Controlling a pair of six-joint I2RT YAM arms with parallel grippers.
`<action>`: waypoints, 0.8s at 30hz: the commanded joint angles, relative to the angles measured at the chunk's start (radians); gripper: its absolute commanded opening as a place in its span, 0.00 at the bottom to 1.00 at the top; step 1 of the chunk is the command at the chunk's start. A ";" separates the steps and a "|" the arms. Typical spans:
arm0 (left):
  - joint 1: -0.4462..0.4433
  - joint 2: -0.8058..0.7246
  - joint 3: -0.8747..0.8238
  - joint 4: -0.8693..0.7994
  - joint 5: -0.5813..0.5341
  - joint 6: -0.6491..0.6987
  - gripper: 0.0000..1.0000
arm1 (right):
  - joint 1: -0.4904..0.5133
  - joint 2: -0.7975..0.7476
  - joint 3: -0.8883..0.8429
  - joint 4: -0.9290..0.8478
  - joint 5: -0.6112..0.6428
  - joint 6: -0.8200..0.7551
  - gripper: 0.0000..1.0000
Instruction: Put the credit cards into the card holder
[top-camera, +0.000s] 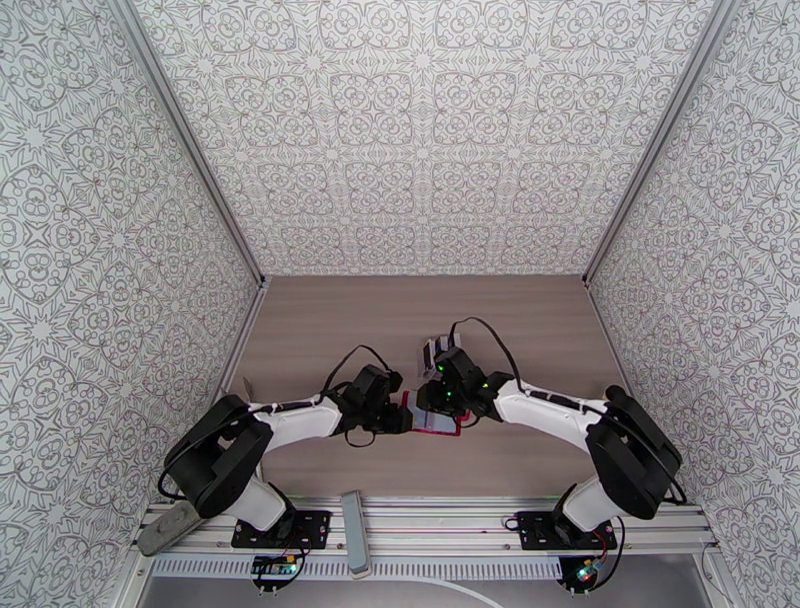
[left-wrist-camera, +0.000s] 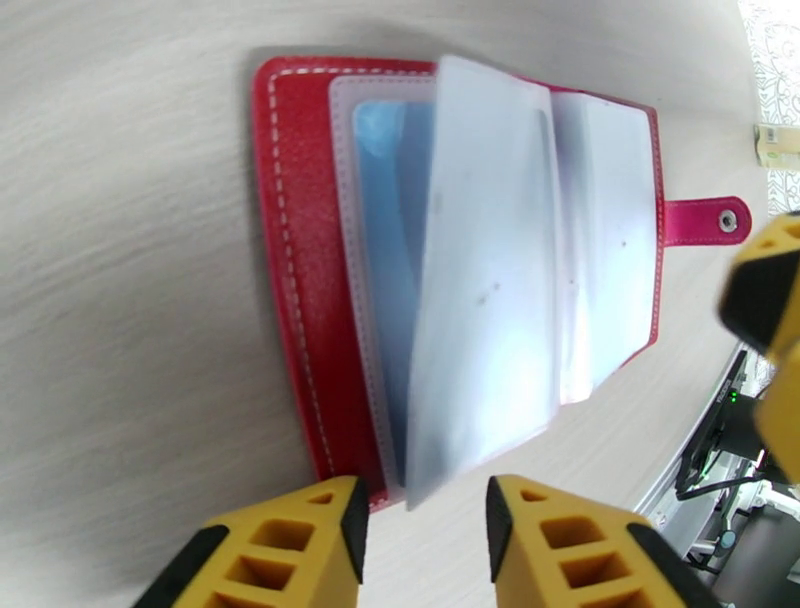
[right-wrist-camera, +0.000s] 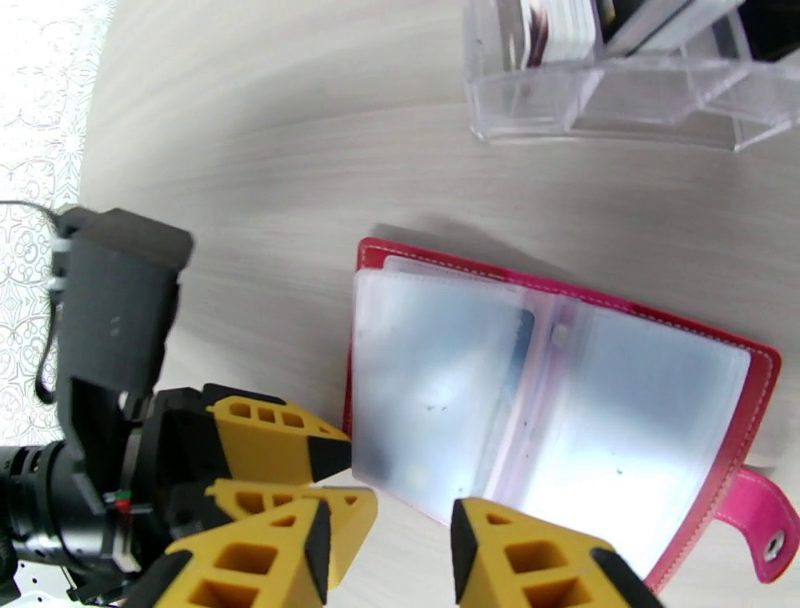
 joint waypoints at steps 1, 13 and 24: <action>0.009 0.015 0.030 -0.053 -0.019 0.023 0.37 | -0.004 -0.031 0.032 -0.038 0.029 -0.018 0.39; -0.008 -0.022 0.098 -0.133 -0.026 0.037 0.37 | -0.030 -0.061 0.021 -0.053 0.040 -0.044 0.39; -0.007 -0.040 0.191 -0.226 -0.078 0.074 0.46 | -0.068 -0.087 0.031 -0.090 0.048 -0.082 0.40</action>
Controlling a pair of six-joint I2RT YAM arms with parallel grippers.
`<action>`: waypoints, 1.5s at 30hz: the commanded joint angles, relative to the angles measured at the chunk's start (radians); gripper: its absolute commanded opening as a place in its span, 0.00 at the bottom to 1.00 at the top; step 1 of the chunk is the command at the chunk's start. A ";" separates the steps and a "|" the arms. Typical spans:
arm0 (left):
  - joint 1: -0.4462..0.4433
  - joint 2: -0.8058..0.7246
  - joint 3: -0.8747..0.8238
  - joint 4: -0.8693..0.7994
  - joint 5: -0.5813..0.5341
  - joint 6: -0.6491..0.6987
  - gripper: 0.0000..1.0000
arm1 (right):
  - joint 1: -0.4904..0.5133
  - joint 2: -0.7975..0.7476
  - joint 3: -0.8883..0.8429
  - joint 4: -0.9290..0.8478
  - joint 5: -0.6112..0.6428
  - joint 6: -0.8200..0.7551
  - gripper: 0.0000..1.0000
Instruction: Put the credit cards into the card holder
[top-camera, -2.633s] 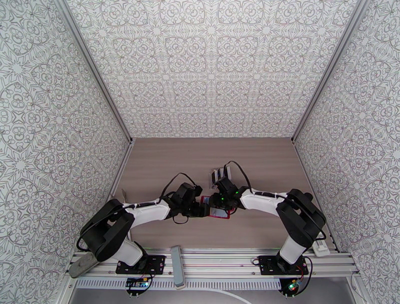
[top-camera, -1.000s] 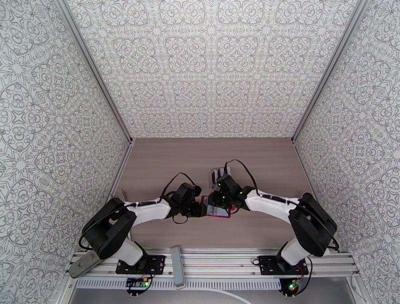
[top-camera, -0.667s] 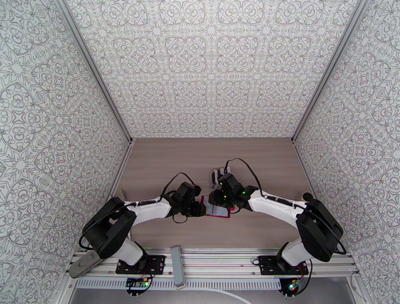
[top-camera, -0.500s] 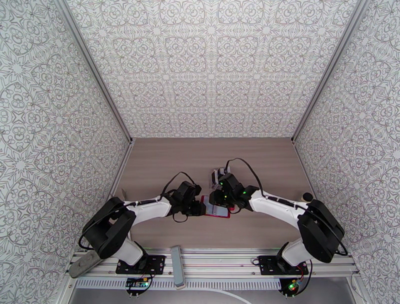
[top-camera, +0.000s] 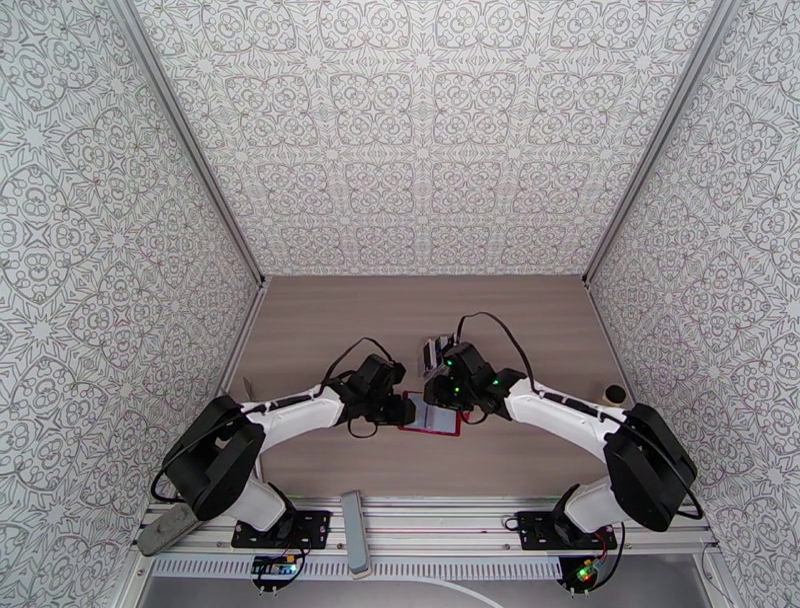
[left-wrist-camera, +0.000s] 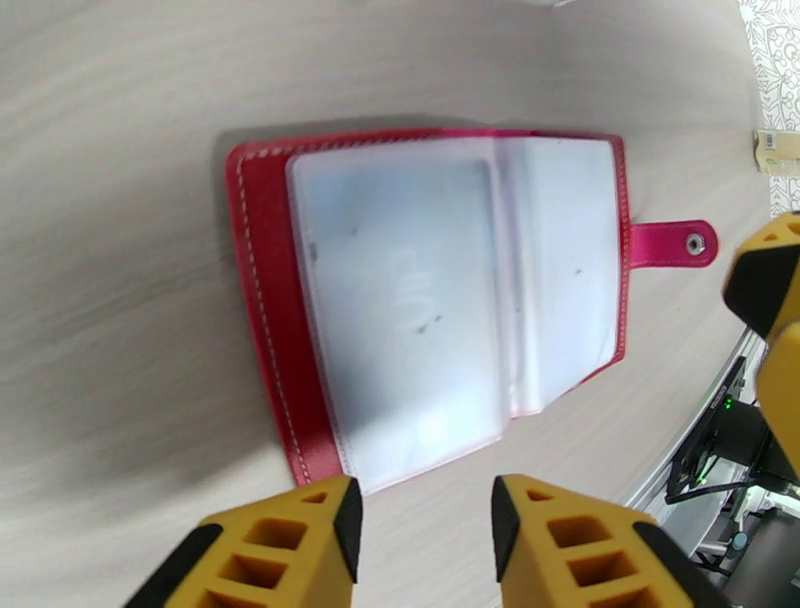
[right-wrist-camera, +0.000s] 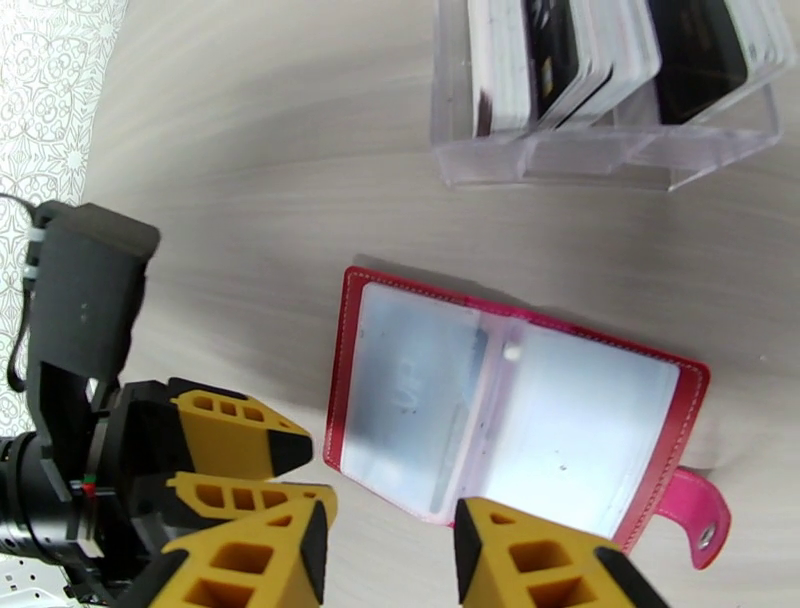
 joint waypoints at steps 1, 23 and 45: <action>0.006 -0.020 0.061 -0.058 -0.038 0.042 0.47 | -0.021 -0.028 0.035 -0.043 0.022 -0.033 0.40; 0.092 0.201 0.419 -0.015 -0.045 0.084 0.56 | -0.058 -0.093 0.160 -0.209 0.113 -0.071 0.71; 0.149 0.314 0.447 0.080 -0.018 0.100 0.54 | -0.081 0.072 0.493 -0.624 0.452 -0.034 0.99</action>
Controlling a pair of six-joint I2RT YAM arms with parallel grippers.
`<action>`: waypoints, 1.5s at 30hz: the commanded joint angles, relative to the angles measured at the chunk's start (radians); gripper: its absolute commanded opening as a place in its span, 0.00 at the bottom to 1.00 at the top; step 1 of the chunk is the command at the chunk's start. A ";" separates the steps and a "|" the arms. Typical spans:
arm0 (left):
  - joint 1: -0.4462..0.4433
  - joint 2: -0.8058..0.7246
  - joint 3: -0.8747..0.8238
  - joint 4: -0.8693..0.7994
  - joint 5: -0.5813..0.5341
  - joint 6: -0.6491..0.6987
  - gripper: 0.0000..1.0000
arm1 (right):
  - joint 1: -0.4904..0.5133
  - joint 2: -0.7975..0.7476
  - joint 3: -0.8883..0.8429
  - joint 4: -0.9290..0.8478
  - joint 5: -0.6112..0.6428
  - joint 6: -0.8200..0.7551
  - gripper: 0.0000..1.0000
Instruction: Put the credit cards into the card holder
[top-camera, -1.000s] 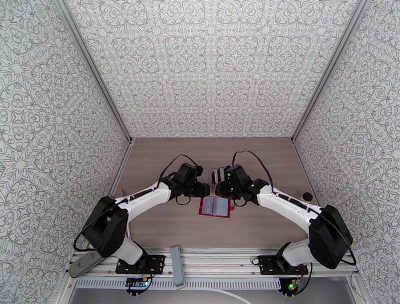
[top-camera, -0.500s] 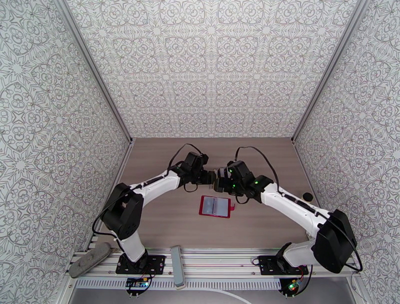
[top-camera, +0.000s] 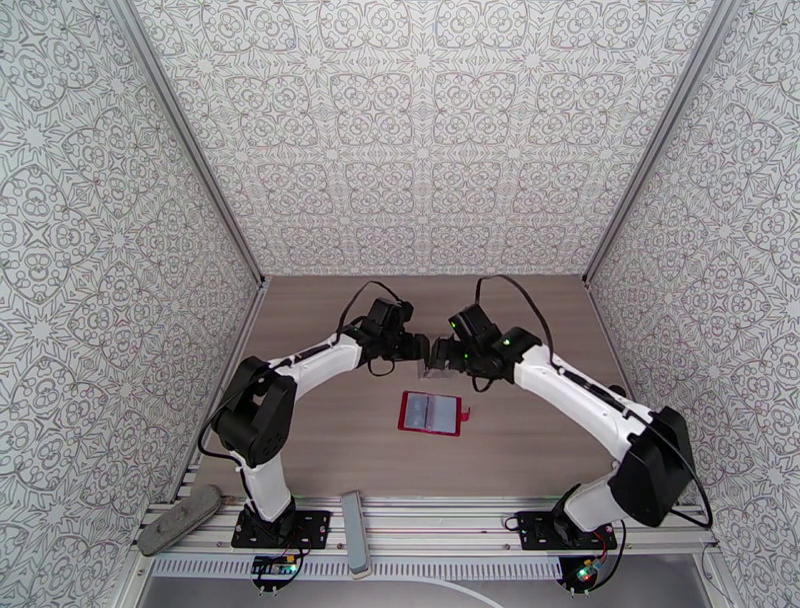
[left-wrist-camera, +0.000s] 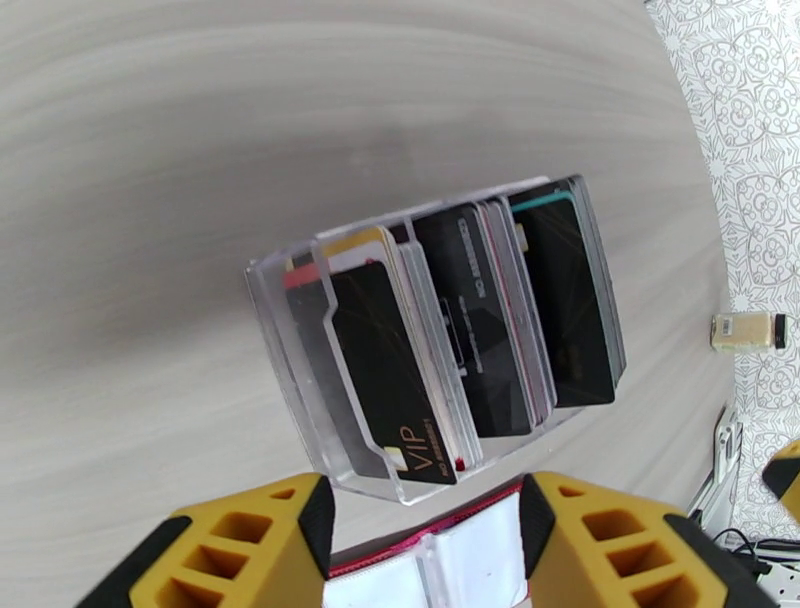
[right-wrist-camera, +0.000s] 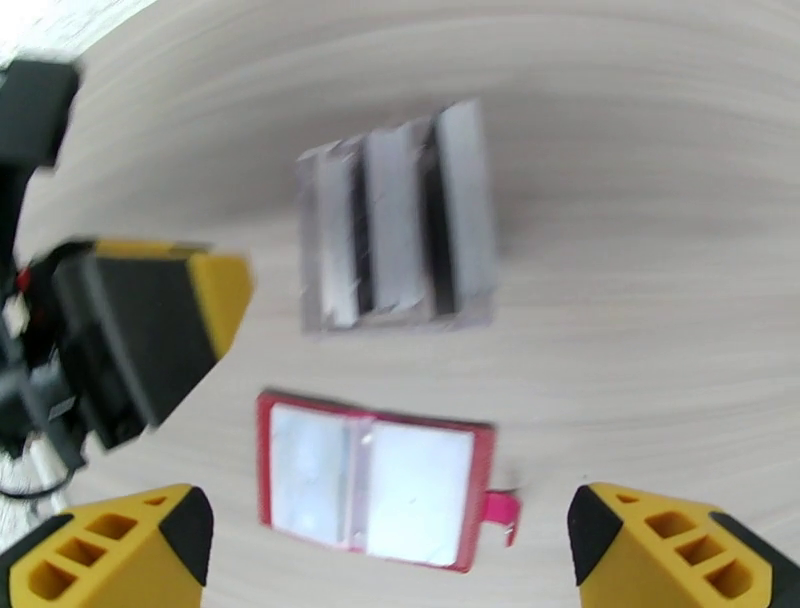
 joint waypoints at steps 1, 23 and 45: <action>0.012 0.021 -0.026 0.056 0.023 0.023 0.54 | -0.027 0.026 0.073 -0.127 0.112 0.039 0.99; 0.018 0.063 -0.128 0.177 0.088 -0.011 0.48 | -0.059 0.157 0.159 -0.053 0.083 -0.232 0.85; 0.031 0.152 -0.096 0.183 0.167 -0.041 0.45 | -0.059 0.332 0.294 -0.122 0.171 -0.291 0.68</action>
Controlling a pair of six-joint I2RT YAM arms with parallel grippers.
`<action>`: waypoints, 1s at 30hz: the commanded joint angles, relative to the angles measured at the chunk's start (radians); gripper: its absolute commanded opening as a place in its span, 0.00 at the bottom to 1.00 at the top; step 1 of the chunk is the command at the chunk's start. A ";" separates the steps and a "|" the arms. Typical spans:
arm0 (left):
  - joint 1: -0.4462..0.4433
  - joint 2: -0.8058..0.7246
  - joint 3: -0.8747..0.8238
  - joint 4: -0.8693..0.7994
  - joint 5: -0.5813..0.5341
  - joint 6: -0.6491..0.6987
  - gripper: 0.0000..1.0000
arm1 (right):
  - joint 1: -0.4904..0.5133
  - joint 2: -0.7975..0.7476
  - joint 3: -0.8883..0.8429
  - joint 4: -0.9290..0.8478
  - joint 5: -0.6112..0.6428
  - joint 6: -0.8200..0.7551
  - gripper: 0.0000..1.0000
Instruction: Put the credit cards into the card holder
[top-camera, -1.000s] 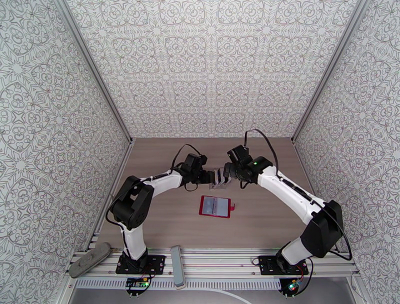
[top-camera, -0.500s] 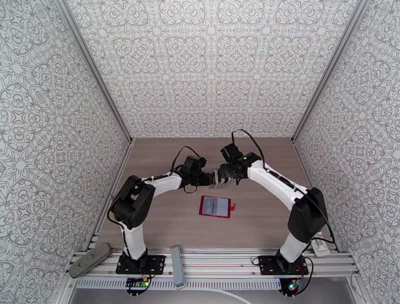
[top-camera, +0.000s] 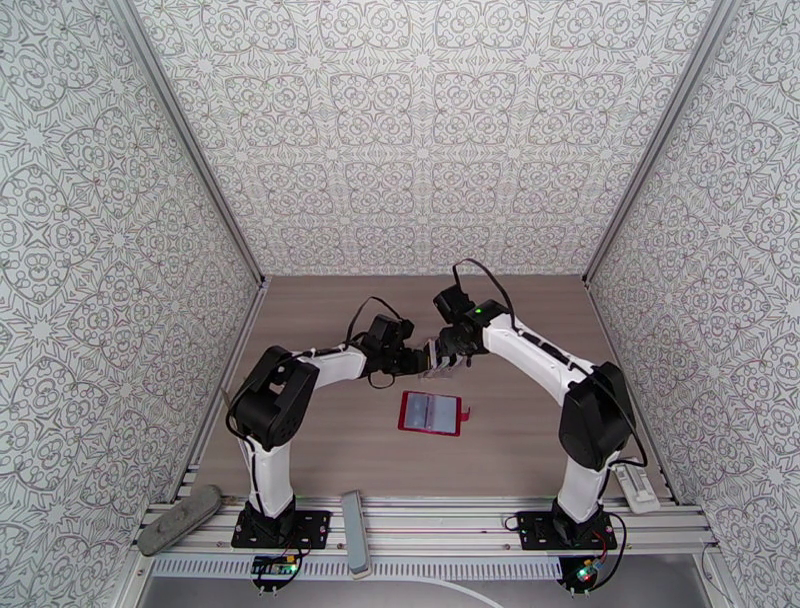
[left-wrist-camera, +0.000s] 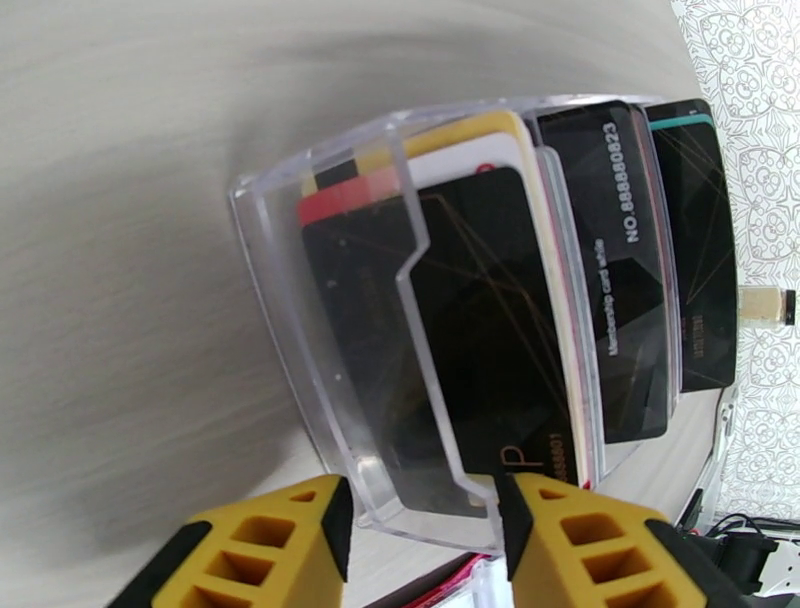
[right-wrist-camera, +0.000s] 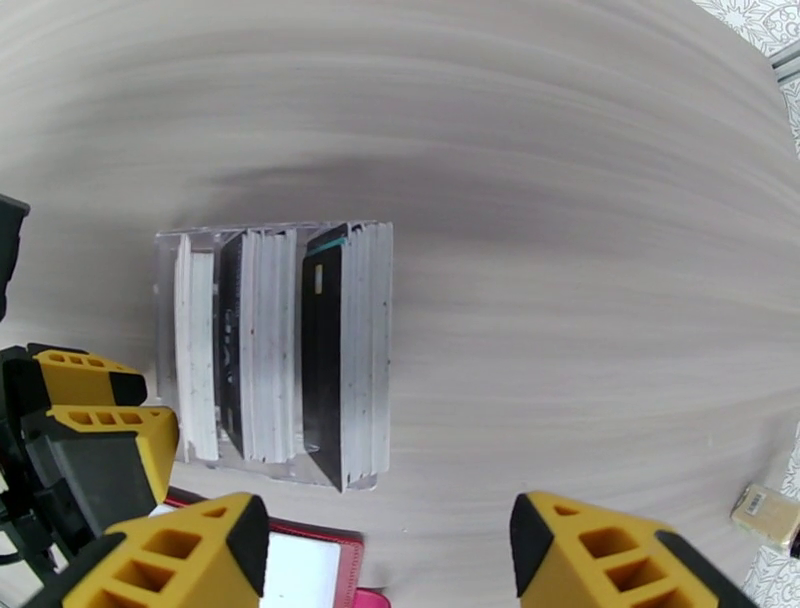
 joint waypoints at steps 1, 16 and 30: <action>0.006 0.029 0.021 -0.009 0.025 -0.009 0.44 | -0.006 0.028 0.043 -0.029 0.037 -0.023 0.67; 0.009 0.052 0.037 -0.034 0.027 -0.010 0.37 | 0.015 0.114 0.095 -0.071 0.085 -0.057 0.64; 0.008 0.061 0.040 -0.029 0.037 -0.015 0.36 | 0.039 0.176 0.107 -0.079 0.112 -0.070 0.62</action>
